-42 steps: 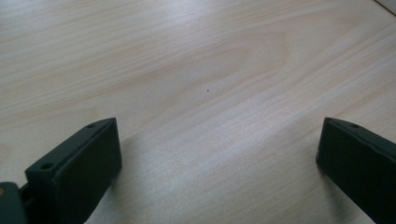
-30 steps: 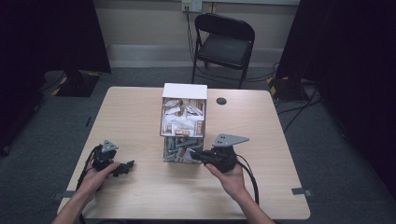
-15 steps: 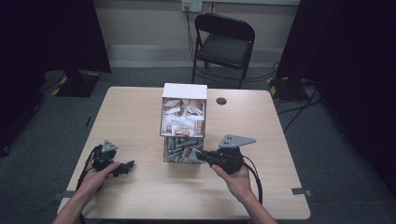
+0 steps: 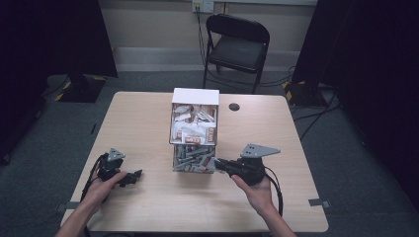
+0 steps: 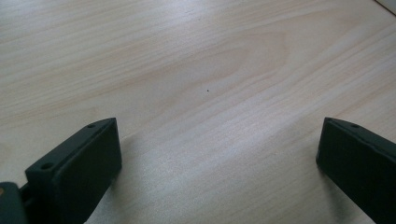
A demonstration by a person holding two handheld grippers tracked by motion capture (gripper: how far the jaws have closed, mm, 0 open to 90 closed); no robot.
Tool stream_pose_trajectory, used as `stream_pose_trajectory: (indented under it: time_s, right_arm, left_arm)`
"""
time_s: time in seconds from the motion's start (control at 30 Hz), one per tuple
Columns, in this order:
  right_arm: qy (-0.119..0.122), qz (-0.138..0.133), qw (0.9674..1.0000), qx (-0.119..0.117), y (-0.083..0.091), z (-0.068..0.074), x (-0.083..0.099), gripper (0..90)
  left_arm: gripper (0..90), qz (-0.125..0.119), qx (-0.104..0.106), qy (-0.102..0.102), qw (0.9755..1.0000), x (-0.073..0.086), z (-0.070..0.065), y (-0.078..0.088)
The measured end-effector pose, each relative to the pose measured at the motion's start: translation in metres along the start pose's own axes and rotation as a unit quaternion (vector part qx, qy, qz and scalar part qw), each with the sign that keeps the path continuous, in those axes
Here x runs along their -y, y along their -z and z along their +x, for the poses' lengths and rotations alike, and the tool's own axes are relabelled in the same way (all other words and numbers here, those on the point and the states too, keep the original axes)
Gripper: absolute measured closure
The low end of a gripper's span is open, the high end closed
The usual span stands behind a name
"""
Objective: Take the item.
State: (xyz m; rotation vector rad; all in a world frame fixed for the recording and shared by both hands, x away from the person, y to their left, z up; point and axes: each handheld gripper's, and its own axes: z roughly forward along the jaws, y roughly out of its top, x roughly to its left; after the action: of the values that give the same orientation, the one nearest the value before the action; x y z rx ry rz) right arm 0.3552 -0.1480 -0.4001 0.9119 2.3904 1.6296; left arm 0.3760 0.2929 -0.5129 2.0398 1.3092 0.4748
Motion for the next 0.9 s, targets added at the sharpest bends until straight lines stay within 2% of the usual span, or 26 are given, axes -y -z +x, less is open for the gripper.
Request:
stream_pose_trajectory:
  time_s: [0.47, 0.77, 0.9]
  right_arm:
    - [-0.003, -0.006, 0.9999, 0.011, 0.01, -0.005, 0.0, 86.1]
    - [-0.019, -0.011, 0.9994, 0.025, 0.019, -0.013, 0.0, 86.1]
    - [-0.019, -0.014, 0.9992, 0.033, 0.022, -0.017, 0.0, 86.1]
  left_arm:
    - [0.0, 0.0, 0.0, 0.0, 1.0, 0.0, 0.0, 0.0]
    - [0.0, 0.0, 0.0, 0.0, 1.0, 0.0, 0.0, 0.0]
    - [0.0, 0.0, 0.0, 0.0, 1.0, 0.0, 0.0, 0.0]
